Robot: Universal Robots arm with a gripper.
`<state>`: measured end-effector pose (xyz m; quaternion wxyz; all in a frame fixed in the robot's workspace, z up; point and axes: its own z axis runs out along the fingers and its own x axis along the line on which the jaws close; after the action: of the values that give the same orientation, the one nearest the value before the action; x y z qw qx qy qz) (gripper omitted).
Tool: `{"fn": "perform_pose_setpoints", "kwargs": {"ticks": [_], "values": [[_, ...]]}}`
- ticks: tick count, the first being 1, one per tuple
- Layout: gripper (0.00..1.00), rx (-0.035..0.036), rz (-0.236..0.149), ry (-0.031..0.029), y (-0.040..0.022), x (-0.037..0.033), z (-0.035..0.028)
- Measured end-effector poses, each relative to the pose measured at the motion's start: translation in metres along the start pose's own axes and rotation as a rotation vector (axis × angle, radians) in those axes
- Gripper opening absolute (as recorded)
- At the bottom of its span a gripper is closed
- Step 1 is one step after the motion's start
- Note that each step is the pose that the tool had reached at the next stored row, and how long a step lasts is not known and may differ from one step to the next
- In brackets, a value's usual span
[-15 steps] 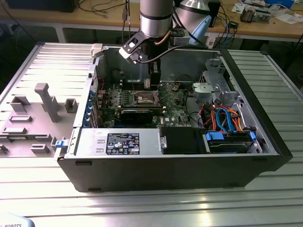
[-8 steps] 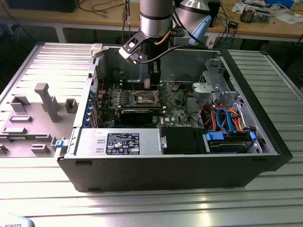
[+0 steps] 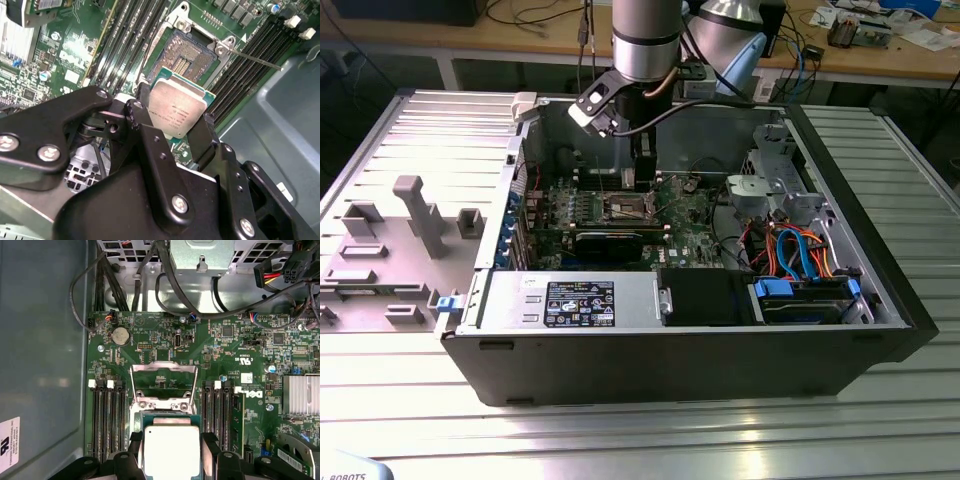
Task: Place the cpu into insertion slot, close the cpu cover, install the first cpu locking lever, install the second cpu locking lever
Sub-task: 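Place the cpu into insertion slot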
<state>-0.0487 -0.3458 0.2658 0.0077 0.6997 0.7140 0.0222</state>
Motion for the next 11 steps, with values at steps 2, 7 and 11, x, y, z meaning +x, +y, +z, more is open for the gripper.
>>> {"fn": "perform_pose_setpoints", "kwargs": {"ticks": [2, 7, 11], "values": [[0.55, -0.0002, -0.001, 0.0002, -0.0008, 0.0, 0.0003], [0.55, 0.0002, -0.012, 0.0005, -0.007, 0.0001, 0.002], [0.55, 0.0003, -0.016, 0.0011, -0.0108, 0.0002, 0.003]]}}
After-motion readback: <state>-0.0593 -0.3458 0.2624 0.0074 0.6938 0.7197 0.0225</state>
